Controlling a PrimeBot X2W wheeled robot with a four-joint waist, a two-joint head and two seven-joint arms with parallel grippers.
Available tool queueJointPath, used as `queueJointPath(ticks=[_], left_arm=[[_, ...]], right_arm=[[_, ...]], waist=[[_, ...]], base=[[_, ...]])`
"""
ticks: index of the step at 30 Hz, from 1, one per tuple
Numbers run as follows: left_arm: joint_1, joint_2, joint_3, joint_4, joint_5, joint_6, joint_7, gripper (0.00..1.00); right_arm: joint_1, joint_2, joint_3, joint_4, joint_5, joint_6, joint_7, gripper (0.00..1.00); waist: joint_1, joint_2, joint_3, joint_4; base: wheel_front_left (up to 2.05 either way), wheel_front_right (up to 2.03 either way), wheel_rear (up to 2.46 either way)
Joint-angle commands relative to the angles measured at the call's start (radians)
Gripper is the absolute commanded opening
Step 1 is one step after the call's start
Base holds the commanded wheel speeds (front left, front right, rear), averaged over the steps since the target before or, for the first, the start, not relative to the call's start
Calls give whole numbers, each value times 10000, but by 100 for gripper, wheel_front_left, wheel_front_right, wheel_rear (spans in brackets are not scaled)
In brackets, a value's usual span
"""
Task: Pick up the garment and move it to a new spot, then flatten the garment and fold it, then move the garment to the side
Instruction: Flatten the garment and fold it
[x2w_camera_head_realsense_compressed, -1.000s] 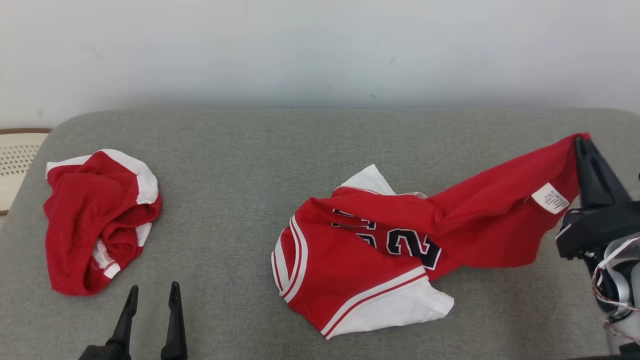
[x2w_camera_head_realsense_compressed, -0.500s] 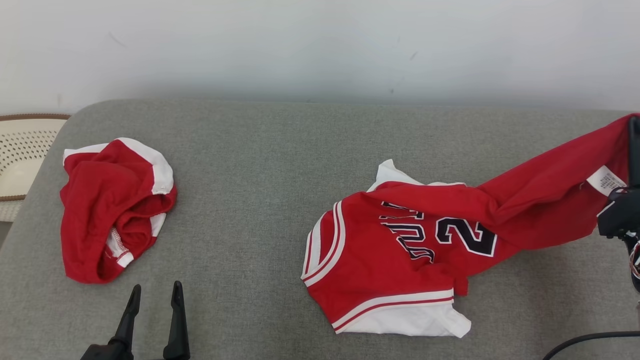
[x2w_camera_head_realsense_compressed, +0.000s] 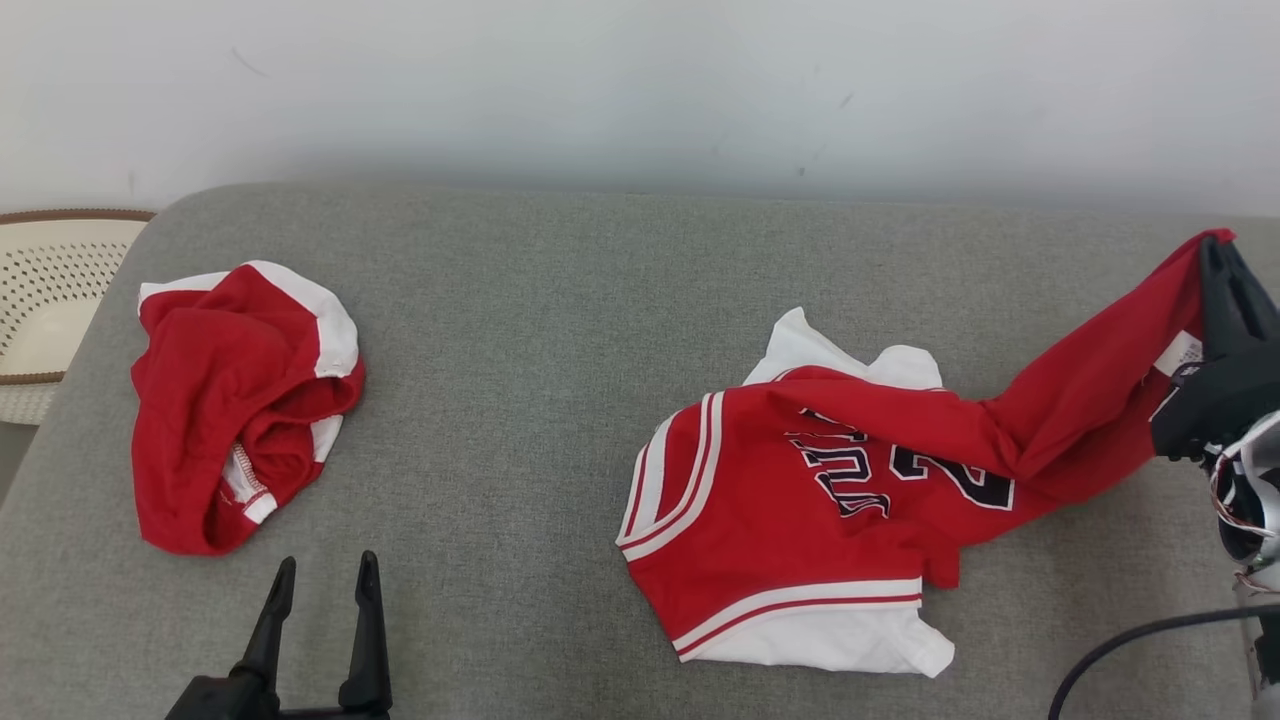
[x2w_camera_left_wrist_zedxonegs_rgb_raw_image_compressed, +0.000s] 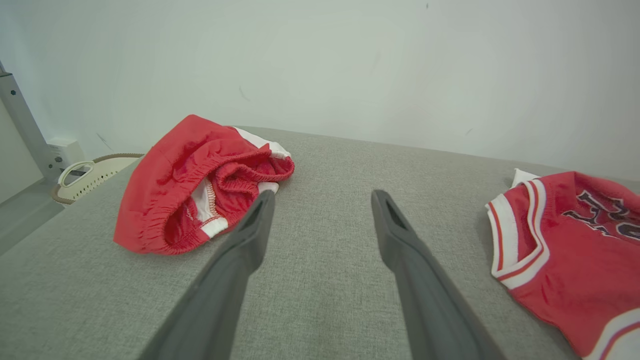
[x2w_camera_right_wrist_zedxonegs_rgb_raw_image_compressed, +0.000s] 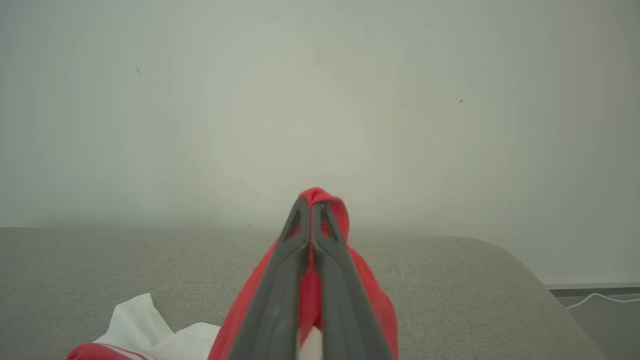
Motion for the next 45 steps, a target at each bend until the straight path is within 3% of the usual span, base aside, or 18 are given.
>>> queueJointPath(ticks=[1, 8, 16, 29, 45], left_arm=[[-62, 3, -30, 60, -47, 6, -33, 100], [-41, 3, -104, 144, -20, -56, -33, 100], [63, 3, -138, 162, -2, -100, -33, 100], [202, 3, -483, 349, -175, -277, -33, 100], [-227, 1, -753, 724, -249, -563, -32, 100]], right_arm=[[-175, -81, 56, 325, -113, 4, -55, 100], [-497, -101, 264, 1427, -482, 4, -335, 100], [-472, 3, 446, 1634, -424, 4, -684, 100], [690, 567, 550, 691, -388, 4, -1904, 100], [1822, 1516, 964, -540, -729, 4, -2564, 100]], waist=[[-1, -1, 1, 5], [-1, -1, -90, -166], [-1, -1, -232, -628], [-1, -1, -353, -1293], [-1, -1, 84, -2561]], base=[[0, 0, 0], [0, 0, 0], [0, 0, 0], [0, 0, 0], [0, 0, 0]])
